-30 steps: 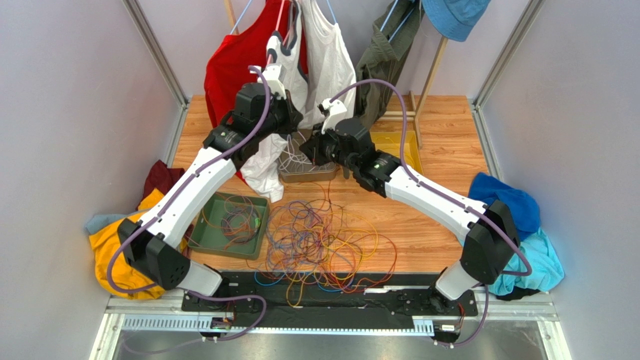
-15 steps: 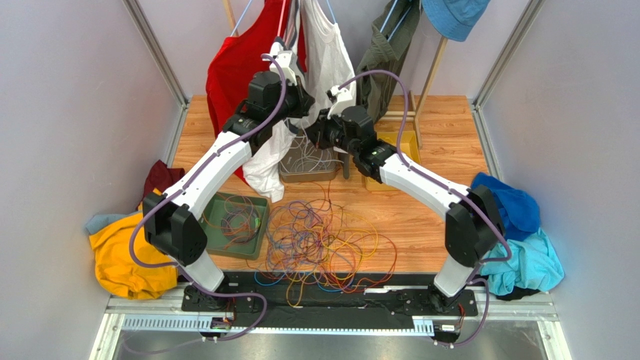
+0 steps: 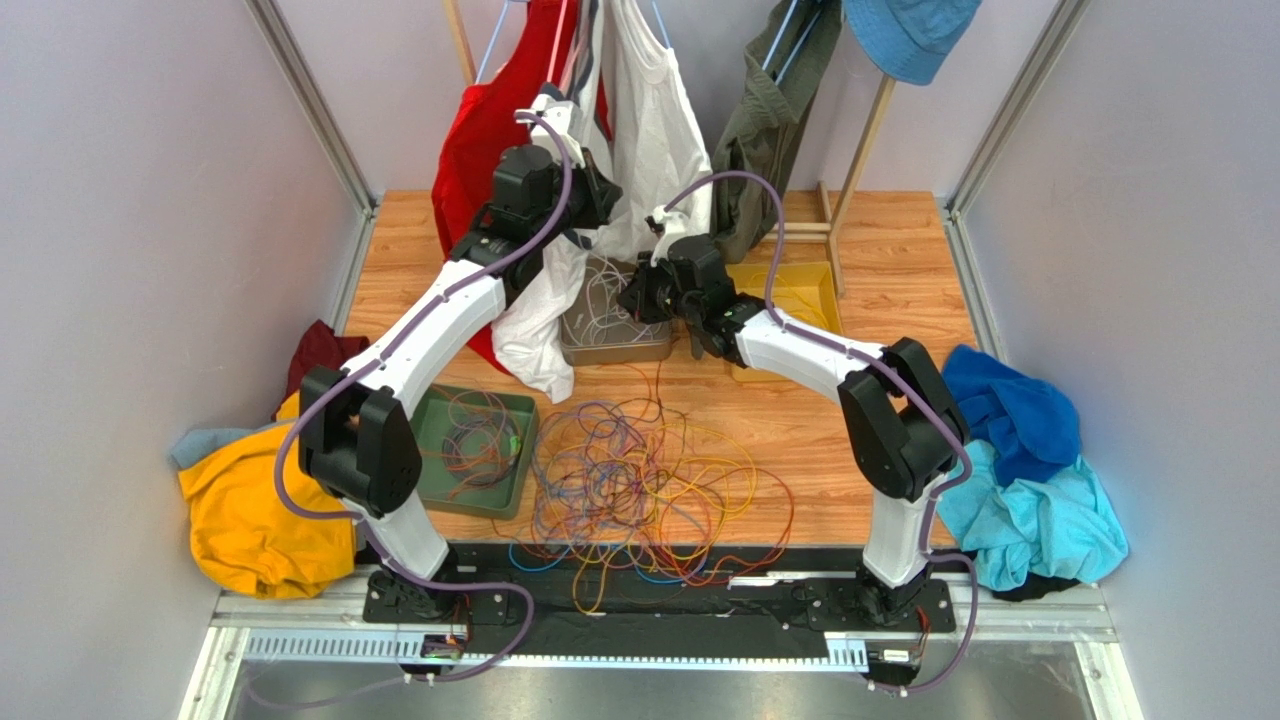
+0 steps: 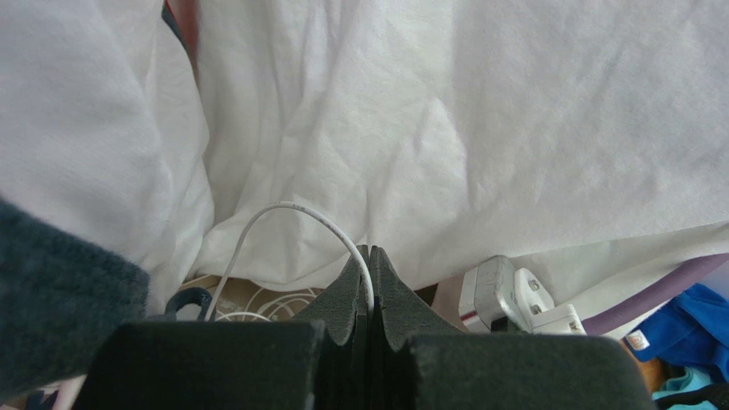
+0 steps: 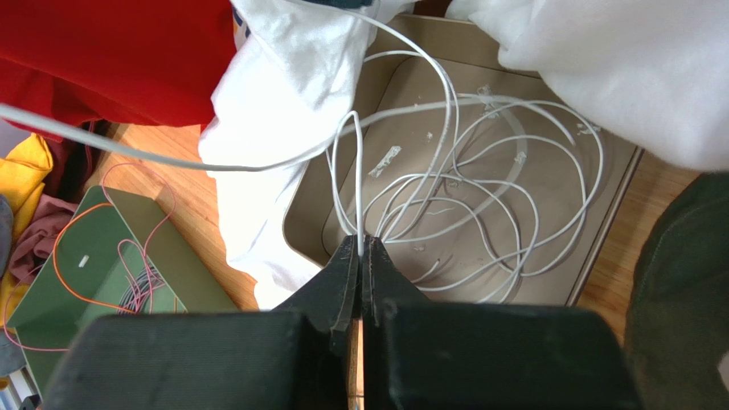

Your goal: Untangle the cables

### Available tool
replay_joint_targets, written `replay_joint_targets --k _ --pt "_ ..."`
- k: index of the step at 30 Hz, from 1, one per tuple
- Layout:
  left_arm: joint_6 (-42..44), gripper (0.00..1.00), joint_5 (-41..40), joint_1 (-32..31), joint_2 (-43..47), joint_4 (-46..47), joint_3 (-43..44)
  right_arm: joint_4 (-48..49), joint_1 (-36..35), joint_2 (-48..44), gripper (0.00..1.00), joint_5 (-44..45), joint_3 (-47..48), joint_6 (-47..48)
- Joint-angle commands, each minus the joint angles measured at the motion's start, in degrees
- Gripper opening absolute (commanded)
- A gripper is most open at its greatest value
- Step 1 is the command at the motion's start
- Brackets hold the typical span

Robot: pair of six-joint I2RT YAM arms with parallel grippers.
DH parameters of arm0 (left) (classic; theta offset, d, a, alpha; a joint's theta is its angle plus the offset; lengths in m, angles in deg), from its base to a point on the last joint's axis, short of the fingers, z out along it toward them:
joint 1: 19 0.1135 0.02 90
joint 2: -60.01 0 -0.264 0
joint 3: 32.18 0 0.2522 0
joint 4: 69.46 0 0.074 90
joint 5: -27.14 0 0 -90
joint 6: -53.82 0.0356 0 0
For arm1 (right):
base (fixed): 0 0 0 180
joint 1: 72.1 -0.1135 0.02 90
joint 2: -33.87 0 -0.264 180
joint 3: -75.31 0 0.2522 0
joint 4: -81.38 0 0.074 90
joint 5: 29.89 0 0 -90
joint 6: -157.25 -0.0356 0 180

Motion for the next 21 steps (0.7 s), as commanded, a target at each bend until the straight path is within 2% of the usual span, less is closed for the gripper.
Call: replay_joint_targets --k 1,7,12,15,16,17,18,19,21 --pt "-0.65 0.0 1.32 0.43 2.63 -5.13 -1.72 3.41 0.28 -4.67 0.0 0.7 -1.32 -0.83" --pt "-0.02 0.0 -0.79 0.52 3.17 -5.84 -1.02 1.21 0.19 -5.29 0.0 2.46 -1.67 -0.22" --pt "-1.61 0.0 1.93 0.43 -0.26 -5.23 -1.8 0.77 0.28 -4.23 0.0 2.9 -2.11 -0.31" --pt "-2.58 0.01 3.68 0.35 -0.35 -4.17 -3.03 0.16 0.19 -4.58 0.2 3.6 -2.11 0.22" --pt "-2.66 0.2 3.95 0.26 -0.26 -3.99 -3.3 -0.02 0.19 -4.76 0.27 3.78 -2.03 0.31" --pt "-2.4 0.27 4.39 0.08 -0.09 -3.91 -3.39 -0.19 0.19 -5.28 0.38 4.3 -2.03 0.57" --pt "-2.14 0.35 4.39 -0.18 0.35 -4.08 -3.3 -0.46 0.19 -5.55 0.43 4.57 -1.85 0.66" --pt "-1.61 0.49 4.39 -0.44 0.53 -4.43 -3.04 -0.63 0.19 -5.81 0.47 4.74 -1.76 0.66" --pt "-0.91 0.6 3.69 -1.32 1.14 -6.26 -1.73 -0.9 0.1 -6.78 0.57 5.27 -1.68 0.83"
